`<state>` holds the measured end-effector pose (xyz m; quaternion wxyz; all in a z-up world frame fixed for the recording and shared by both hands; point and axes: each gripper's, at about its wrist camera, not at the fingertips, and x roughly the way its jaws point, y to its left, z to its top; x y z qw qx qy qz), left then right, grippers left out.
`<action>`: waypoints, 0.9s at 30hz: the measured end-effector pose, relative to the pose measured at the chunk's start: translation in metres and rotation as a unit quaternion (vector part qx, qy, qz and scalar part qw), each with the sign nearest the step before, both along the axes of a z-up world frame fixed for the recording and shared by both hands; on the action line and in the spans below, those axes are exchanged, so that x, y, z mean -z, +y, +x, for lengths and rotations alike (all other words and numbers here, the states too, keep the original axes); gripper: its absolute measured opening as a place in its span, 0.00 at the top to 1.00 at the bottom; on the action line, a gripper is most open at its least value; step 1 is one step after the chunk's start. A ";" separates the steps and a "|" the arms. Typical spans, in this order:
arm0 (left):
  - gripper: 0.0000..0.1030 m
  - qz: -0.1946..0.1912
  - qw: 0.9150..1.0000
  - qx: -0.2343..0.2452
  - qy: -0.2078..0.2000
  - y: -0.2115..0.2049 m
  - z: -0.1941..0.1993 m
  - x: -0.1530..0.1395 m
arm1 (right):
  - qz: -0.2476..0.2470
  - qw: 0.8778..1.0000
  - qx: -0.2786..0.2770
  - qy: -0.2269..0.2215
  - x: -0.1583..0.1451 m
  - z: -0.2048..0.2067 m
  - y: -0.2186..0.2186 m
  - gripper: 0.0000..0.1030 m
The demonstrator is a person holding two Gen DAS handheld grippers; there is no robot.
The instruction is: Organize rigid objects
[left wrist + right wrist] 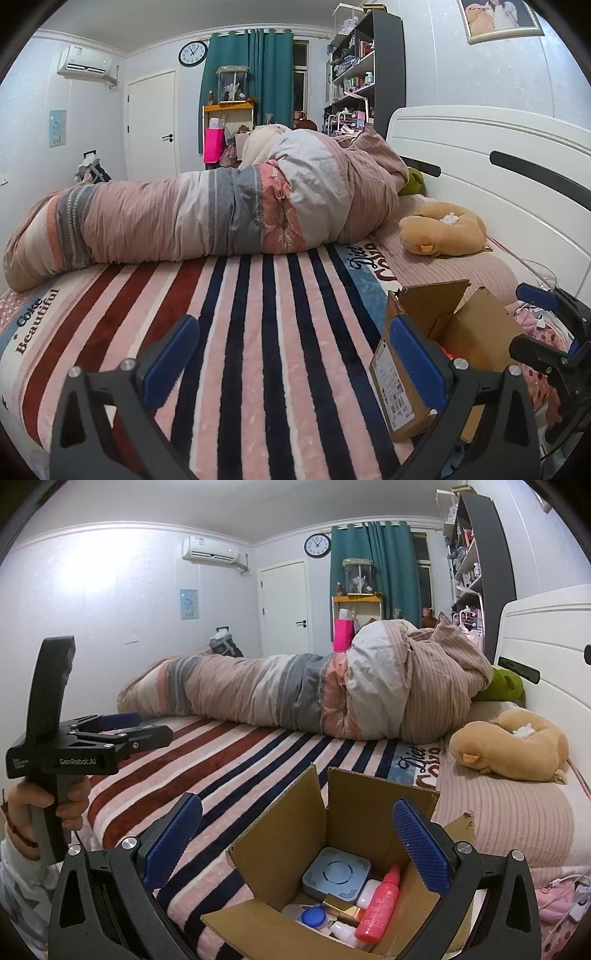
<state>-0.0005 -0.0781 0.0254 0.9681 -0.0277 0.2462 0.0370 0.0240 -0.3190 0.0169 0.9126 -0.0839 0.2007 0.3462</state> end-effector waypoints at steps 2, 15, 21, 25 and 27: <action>0.01 0.001 1.000 0.001 -0.003 0.000 0.001 0.000 | 0.002 1.000 -0.001 0.001 0.000 0.001 0.000 0.00; 0.01 -0.005 1.000 -0.003 -0.002 0.003 0.007 0.003 | 0.006 1.000 -0.003 0.004 0.002 0.005 0.005 0.00; 0.01 -0.007 1.000 -0.007 -0.004 0.004 0.006 0.006 | 0.005 1.000 0.009 0.007 0.002 0.005 0.007 0.00; 0.01 -0.004 1.000 -0.012 -0.002 0.004 0.006 0.008 | 0.004 1.000 0.012 0.007 0.002 0.003 0.008 0.00; 0.01 -0.003 1.000 -0.013 -0.001 0.004 0.005 0.008 | -0.003 1.000 0.018 0.003 0.003 0.003 0.010 0.00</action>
